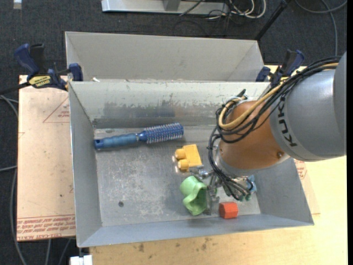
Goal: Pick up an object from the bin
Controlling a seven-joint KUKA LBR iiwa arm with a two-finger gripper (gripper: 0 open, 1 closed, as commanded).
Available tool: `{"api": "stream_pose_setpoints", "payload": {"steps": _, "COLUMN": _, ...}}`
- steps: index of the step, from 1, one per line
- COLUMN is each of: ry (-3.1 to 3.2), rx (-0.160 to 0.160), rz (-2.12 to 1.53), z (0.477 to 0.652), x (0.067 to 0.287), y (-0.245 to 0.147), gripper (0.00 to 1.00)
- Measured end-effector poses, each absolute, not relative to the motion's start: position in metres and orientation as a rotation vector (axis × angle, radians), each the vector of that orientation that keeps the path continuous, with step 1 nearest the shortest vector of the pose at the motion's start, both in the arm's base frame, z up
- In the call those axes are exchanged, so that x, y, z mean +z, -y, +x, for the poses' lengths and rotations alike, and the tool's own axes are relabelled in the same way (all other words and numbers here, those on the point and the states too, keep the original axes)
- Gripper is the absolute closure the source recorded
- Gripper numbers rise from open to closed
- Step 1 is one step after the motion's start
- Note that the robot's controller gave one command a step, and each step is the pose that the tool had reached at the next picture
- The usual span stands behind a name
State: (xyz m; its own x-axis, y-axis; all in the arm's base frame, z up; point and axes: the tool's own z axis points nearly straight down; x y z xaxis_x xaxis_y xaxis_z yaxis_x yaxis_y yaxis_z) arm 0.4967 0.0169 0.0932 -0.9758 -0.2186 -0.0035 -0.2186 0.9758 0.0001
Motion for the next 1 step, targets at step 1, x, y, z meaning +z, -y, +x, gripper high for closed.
{"api": "stream_pose_setpoints", "payload": {"steps": 1, "ry": -3.12, "rx": 0.001, "rz": -0.346, "z": 0.4972, "x": 0.0981, "y": -0.0173, "gripper": 1.0}}
